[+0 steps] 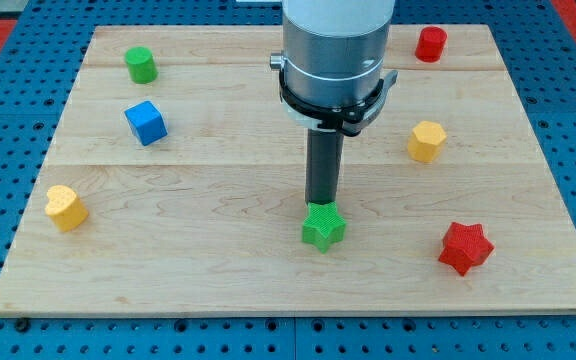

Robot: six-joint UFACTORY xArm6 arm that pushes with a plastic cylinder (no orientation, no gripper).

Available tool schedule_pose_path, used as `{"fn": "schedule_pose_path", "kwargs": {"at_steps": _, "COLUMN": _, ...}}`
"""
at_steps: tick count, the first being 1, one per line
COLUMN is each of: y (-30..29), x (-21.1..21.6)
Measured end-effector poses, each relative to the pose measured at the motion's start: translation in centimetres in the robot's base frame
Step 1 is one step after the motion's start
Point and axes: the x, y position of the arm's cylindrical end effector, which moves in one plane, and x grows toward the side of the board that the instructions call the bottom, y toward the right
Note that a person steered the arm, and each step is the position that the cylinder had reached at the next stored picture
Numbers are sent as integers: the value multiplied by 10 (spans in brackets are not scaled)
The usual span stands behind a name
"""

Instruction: Place your arm diagonally to the green star

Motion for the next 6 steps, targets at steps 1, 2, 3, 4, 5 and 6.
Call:
{"fn": "schedule_pose_path", "kwargs": {"at_steps": 1, "y": 1, "x": 0}}
{"fn": "schedule_pose_path", "kwargs": {"at_steps": 2, "y": 14, "x": -1}}
{"fn": "schedule_pose_path", "kwargs": {"at_steps": 3, "y": 34, "x": -17}}
{"fn": "schedule_pose_path", "kwargs": {"at_steps": 4, "y": 45, "x": -19}}
{"fn": "schedule_pose_path", "kwargs": {"at_steps": 5, "y": 45, "x": -19}}
{"fn": "schedule_pose_path", "kwargs": {"at_steps": 6, "y": 45, "x": -42}}
